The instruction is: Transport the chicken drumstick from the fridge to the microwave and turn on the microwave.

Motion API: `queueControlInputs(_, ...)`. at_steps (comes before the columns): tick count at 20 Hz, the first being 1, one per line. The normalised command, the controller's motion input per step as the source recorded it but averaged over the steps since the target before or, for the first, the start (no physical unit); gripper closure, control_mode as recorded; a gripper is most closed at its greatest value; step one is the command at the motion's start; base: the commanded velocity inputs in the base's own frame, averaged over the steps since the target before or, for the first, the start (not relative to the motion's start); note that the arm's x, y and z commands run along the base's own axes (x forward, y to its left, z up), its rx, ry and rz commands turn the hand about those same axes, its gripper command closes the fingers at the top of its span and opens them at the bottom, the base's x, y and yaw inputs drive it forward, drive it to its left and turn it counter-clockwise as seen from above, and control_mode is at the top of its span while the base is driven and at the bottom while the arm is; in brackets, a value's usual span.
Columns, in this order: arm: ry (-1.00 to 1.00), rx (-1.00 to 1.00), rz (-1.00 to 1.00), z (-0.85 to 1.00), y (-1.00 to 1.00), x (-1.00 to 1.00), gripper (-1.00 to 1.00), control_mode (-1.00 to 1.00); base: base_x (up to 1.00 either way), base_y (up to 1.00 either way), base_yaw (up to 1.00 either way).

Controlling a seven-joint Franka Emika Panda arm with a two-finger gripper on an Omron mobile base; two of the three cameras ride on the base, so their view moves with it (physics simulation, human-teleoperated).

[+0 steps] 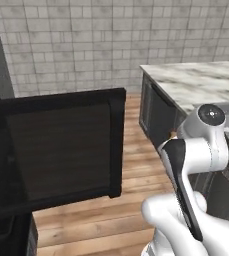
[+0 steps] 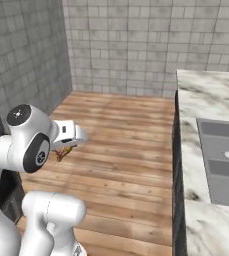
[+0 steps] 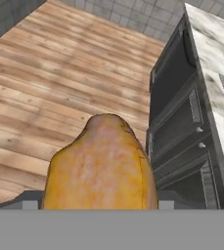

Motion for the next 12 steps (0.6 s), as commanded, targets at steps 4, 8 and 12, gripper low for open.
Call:
queueControlInputs(4, 0.0, 0.0, 0.0, 0.0, 0.0, 0.0, 1.0, 1.0, 0.28, -0.56, 0.0)
queueControlInputs(8, 0.0, 0.0, 0.0, 0.0, 0.0, 0.0, 1.0, 1.0, 0.31, -0.49, 0.07)
queueControlInputs(12, 0.0, 0.0, 0.0, 0.0, 0.0, 0.0, 1.0, 1.0, 0.36, -0.31, 0.17)
